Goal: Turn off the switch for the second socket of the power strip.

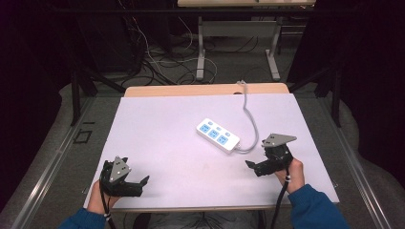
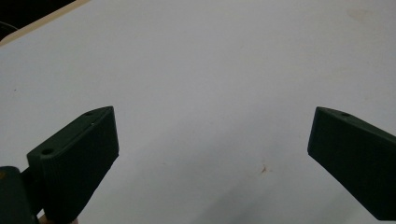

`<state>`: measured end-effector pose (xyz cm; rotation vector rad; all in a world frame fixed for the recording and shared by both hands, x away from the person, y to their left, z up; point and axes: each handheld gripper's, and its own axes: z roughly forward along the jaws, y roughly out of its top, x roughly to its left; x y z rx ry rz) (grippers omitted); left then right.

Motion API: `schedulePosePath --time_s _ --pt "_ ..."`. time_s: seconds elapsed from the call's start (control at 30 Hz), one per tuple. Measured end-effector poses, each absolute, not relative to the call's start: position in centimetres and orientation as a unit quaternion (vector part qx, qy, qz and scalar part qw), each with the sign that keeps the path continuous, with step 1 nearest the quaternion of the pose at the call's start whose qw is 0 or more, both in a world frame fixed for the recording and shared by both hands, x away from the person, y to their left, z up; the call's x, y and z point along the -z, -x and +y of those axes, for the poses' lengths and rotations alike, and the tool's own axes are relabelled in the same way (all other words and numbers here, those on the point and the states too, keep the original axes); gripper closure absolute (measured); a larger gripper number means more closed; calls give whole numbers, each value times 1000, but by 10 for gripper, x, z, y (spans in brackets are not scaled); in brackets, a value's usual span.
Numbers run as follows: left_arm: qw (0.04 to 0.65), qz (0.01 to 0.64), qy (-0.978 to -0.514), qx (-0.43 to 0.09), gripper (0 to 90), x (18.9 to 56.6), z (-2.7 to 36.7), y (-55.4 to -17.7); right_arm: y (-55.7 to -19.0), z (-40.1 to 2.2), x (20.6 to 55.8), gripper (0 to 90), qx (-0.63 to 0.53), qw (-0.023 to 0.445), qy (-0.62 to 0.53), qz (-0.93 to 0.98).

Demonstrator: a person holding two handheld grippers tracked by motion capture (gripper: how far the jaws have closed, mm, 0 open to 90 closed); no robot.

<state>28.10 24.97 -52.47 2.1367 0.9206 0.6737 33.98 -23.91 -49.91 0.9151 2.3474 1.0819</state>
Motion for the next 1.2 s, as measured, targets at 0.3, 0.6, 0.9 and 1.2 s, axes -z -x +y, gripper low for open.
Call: schedulePosePath --time_s 0.3,0.6,0.9,1.2 --pt "352 355 -826 -260 19 525 249 -281 -351 -234 497 13 -384 195 -327 841" --pt "352 355 -826 -260 19 525 249 -281 -362 -227 496 17 -386 195 -327 840" --pt "352 355 -826 -259 19 525 249 -281 -370 -222 495 23 -387 194 -325 841" --pt "351 355 -826 -259 19 525 249 -281 -377 -217 494 25 -387 192 -324 841"
